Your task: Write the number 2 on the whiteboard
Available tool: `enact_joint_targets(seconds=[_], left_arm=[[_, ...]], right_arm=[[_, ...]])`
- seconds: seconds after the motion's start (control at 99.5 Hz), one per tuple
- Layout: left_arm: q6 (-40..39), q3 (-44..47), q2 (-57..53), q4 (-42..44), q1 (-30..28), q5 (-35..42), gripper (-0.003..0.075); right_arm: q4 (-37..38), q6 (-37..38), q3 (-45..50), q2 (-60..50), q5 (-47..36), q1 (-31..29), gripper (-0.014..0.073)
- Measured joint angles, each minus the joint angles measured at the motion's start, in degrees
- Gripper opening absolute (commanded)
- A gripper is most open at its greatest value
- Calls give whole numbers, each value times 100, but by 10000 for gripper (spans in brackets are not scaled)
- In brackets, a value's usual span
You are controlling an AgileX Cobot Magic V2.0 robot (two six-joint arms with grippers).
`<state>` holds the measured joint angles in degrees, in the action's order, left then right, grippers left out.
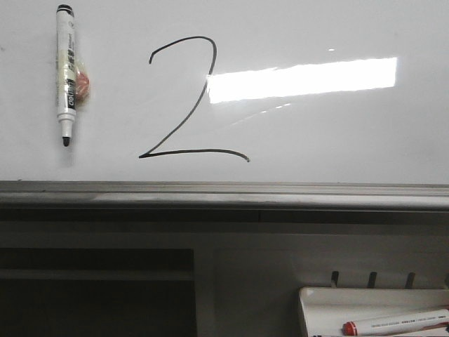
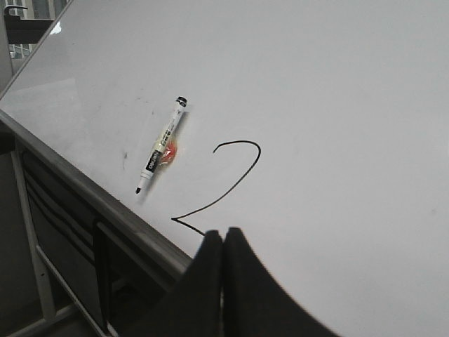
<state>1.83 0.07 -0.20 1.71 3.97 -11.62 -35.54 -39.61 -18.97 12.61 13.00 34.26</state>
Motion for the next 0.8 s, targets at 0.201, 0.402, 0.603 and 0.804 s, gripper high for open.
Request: enact_joint_targets(seconds=[0.201,0.402,0.603,0.804], left_arm=[[0,0,0,12,-14,-706,-20],[0,0,0,12,-14,-706,-20],[0,0,0,12,-14,-706,-20],[0,0,0,12,-14,-709,-20]], right_arm=[[0,0,0,0,0,0,-60],[0,0,0,0,0,0,-60],[0,0,0,0,0,0,-60],[0,0,0,0,0,0,-60]])
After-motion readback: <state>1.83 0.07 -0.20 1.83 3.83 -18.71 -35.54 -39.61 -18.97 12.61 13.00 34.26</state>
